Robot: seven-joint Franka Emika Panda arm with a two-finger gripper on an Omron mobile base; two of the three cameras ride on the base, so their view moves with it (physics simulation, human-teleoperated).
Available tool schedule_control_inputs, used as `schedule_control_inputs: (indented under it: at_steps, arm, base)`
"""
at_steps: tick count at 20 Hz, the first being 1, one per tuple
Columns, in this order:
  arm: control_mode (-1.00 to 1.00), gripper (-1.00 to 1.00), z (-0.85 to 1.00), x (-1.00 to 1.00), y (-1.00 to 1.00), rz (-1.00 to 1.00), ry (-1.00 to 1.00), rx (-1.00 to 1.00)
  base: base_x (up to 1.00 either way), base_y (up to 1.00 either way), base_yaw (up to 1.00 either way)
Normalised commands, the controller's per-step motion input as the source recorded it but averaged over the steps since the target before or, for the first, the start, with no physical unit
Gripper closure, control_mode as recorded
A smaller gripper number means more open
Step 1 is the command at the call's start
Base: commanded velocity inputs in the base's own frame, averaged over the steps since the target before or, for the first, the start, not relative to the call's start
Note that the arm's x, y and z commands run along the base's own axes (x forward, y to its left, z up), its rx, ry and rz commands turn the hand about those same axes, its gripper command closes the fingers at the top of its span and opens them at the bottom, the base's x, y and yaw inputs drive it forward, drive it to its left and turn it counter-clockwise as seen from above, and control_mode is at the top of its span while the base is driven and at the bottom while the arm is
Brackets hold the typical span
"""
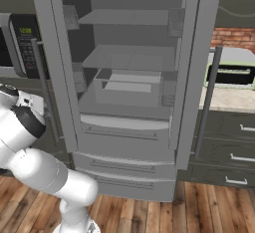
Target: Place one of the steaks on the plate and the other in the bowl. Then place the bowl in the fridge.
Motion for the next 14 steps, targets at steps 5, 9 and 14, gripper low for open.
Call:
schedule_control_inputs:
  at_steps: [5,9,14]
  arm:
    - [-1.0,-1.0,0.01,0.13,0.21,-0.02,-0.03,-0.02]
    - [-1.0,-1.0,0.16,-0.41,0.12,-0.03,-0.01,0.0]
    - [-1.0,-1.0,0.4,-0.91,-0.04,0.0,-0.05,0.03]
  base:
    - [0.0,0.0,0.0]
    - [0.0,0.0,0.0]
    - [0.0,0.0,0.0]
